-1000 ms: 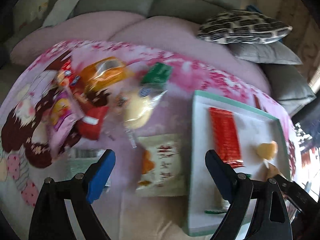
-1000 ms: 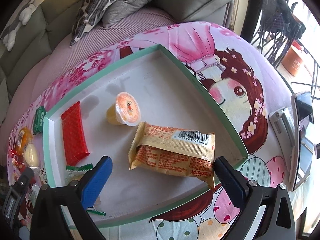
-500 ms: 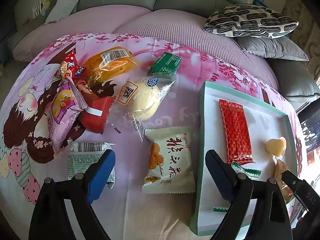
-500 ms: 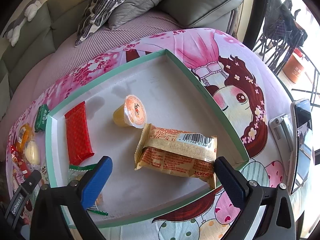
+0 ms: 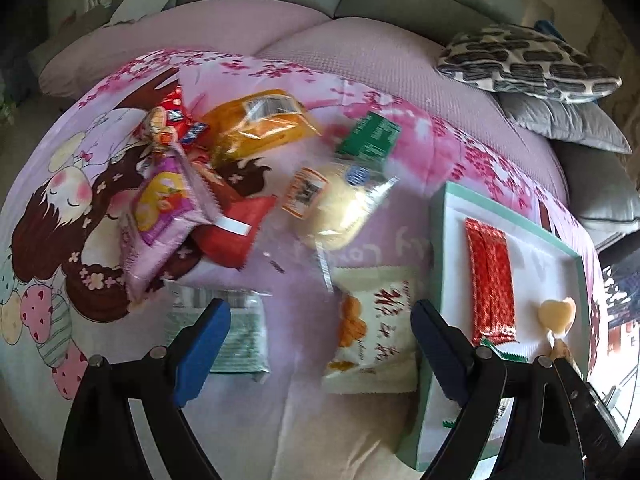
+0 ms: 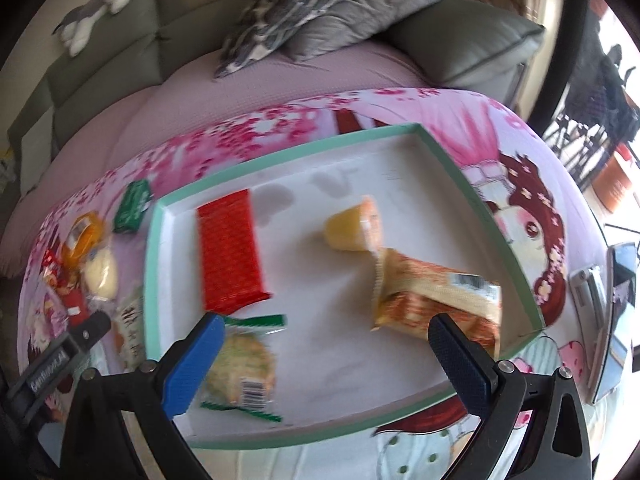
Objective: Organize snacks
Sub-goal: 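Move both grippers back toward the remaining snack pile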
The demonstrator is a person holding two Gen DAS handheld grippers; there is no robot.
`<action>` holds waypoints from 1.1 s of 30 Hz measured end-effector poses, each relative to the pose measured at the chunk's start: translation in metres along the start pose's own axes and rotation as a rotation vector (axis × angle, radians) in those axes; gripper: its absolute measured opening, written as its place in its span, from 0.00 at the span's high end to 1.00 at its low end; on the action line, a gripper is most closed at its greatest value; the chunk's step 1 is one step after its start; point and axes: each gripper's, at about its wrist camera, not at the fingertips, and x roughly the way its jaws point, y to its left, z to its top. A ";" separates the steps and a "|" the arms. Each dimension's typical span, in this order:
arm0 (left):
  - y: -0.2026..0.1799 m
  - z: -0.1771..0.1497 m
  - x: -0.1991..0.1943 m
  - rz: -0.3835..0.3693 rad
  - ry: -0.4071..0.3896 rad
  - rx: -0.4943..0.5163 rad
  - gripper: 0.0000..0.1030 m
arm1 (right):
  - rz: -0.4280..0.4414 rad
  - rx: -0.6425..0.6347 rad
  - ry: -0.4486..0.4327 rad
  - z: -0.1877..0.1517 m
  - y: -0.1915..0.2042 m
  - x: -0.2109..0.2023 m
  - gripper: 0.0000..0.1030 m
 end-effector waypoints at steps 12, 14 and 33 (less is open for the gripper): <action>0.080 0.026 -0.021 0.095 -0.061 -0.122 0.11 | 0.066 -0.135 0.010 -0.015 0.058 0.000 0.00; 0.094 0.029 -0.025 0.125 -0.078 -0.140 0.11 | 0.074 -0.164 0.011 -0.017 0.069 0.000 0.00; 0.138 0.030 -0.027 0.070 -0.046 -0.186 0.11 | 0.204 -0.354 0.018 -0.051 0.157 0.004 0.00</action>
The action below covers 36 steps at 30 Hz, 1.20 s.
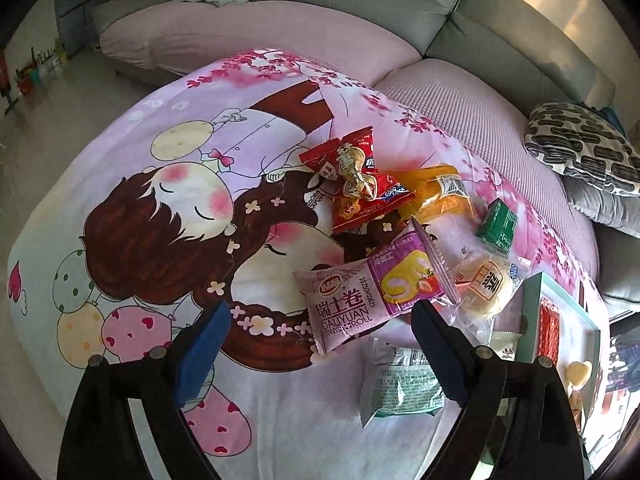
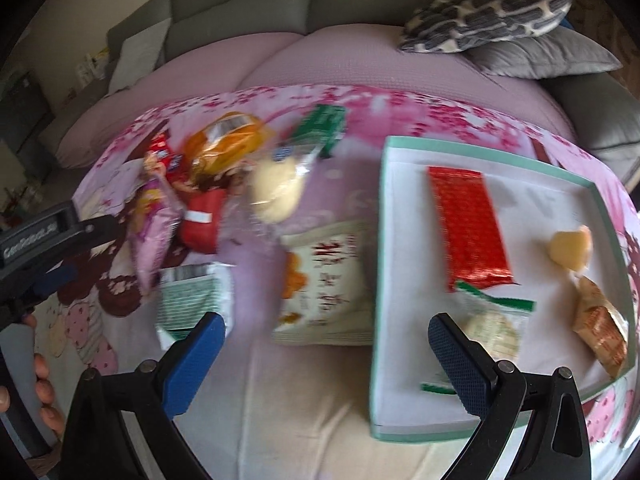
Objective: Organize snacks
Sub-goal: 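Move both grippers back toward the remaining snack pile, then grasp the pink Swiss roll pack with the left gripper while the right gripper grasps the green-white pack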
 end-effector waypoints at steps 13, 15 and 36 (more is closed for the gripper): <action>0.004 0.007 0.017 0.101 0.032 0.177 0.11 | 0.083 -0.040 0.010 0.001 0.045 0.021 0.00; 0.008 0.008 0.019 0.091 0.038 0.170 0.11 | 0.093 -0.046 0.014 0.001 0.051 0.024 0.00; 0.011 0.016 0.023 0.025 0.061 0.155 0.11 | 0.033 -0.111 0.024 -0.001 0.074 0.052 0.22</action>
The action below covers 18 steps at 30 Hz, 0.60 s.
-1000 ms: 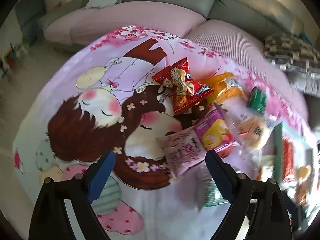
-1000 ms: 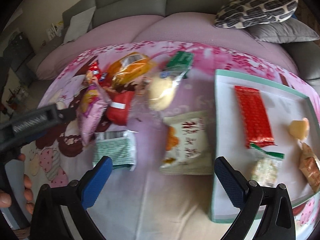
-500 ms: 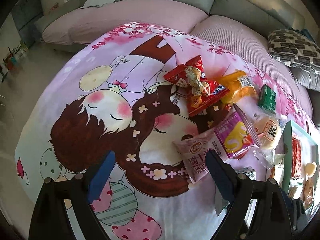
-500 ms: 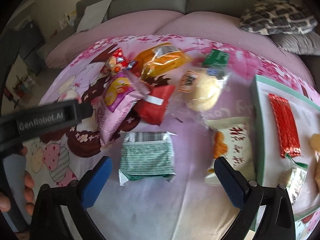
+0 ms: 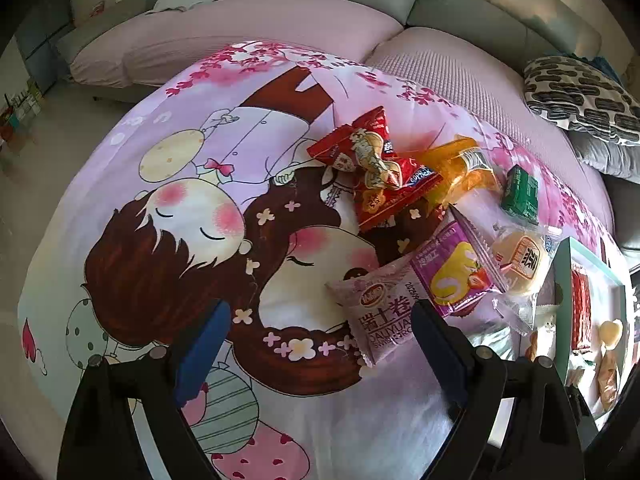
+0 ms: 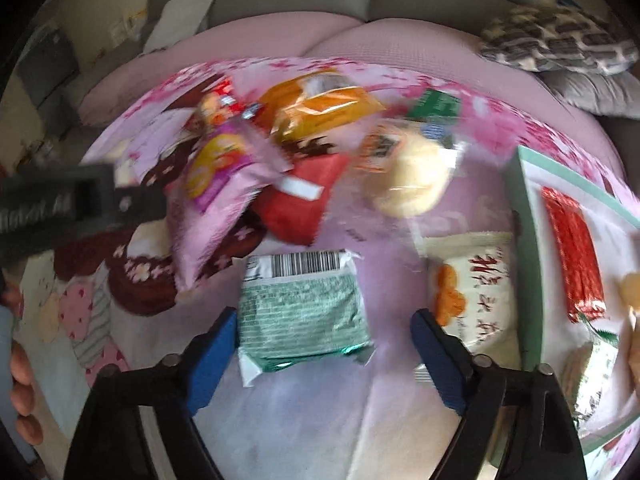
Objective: Organize snacks
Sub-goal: 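Grasp the pink Swiss roll pack with the left gripper while the right gripper grasps the green-white pack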
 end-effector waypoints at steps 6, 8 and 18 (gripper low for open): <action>-0.009 0.001 0.004 -0.015 0.015 0.034 0.11 | 0.028 0.045 -0.002 0.002 -0.012 -0.001 0.29; -0.013 0.001 0.007 -0.028 0.024 0.047 0.11 | 0.027 0.037 -0.005 0.002 -0.011 -0.001 0.29; -0.035 0.003 0.019 -0.041 0.050 0.117 0.11 | 0.056 0.034 0.000 0.003 -0.010 0.003 0.29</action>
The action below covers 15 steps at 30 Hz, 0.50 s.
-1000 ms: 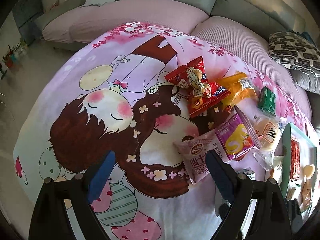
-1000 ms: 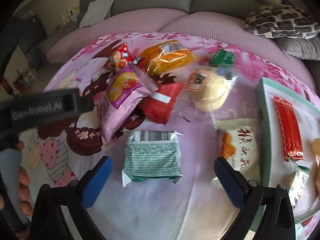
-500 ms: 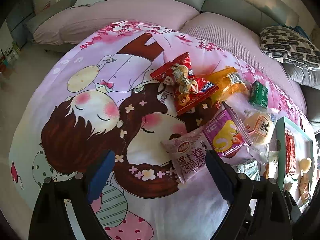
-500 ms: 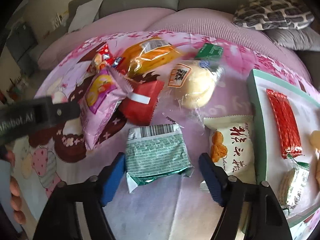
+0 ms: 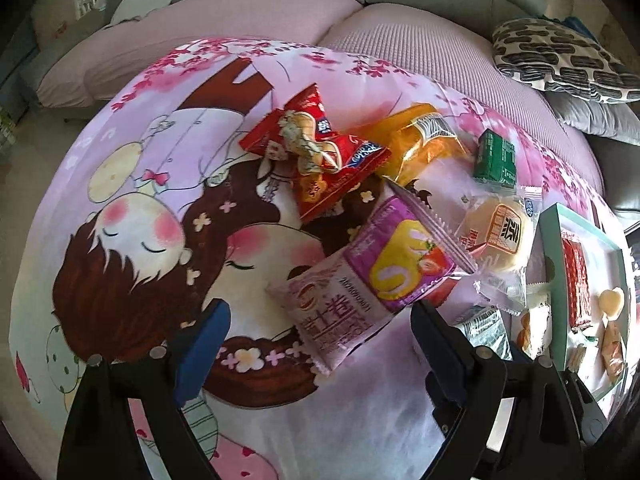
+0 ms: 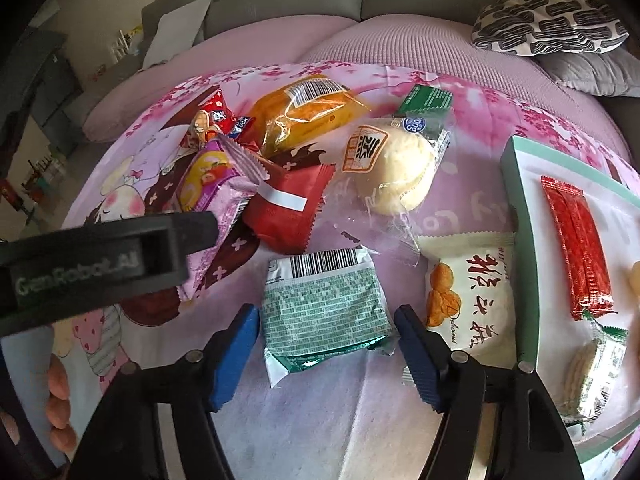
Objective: Organize snacks
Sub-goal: 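Grasp the pink Swiss roll pack with the left gripper while the right gripper grasps the green-white pack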
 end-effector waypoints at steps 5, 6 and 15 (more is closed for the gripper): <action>-0.006 0.006 0.004 0.012 -0.022 0.006 0.11 | 0.009 0.000 0.000 -0.001 0.000 0.001 0.29; -0.006 0.006 0.005 0.009 -0.023 0.004 0.11 | 0.011 0.001 -0.001 -0.001 0.000 0.002 0.29; -0.006 0.008 0.015 -0.017 0.004 -0.040 0.35 | 0.027 -0.004 -0.011 0.000 -0.002 0.003 0.34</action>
